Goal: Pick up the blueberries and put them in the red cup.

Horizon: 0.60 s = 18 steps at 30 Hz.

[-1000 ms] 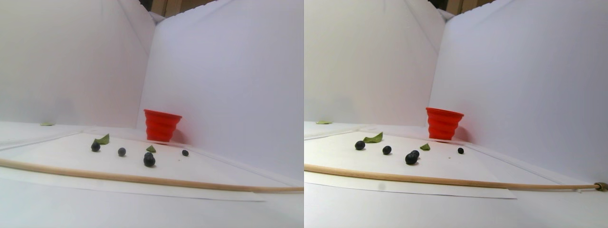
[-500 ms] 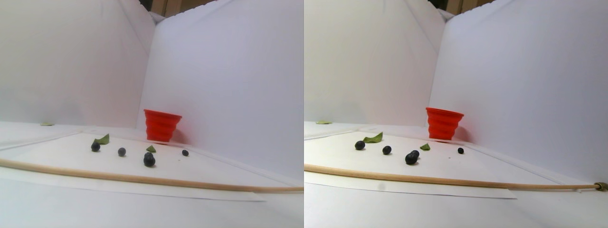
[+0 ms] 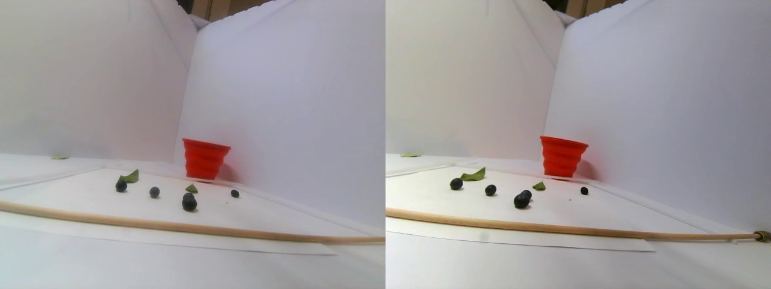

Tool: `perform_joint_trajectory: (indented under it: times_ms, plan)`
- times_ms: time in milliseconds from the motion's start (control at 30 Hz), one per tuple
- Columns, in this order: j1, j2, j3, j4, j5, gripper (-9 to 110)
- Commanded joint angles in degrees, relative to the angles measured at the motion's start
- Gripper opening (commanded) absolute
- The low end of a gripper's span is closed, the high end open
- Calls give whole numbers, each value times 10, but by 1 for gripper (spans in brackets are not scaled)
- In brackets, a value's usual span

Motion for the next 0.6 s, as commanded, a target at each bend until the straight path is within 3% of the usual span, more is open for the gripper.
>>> perform_joint_trajectory:
  times_ms: [0,567]
  plan:
    - [-1,2,-3,-25,-12,15]
    - [-31,-58,35,-98,-49,15]
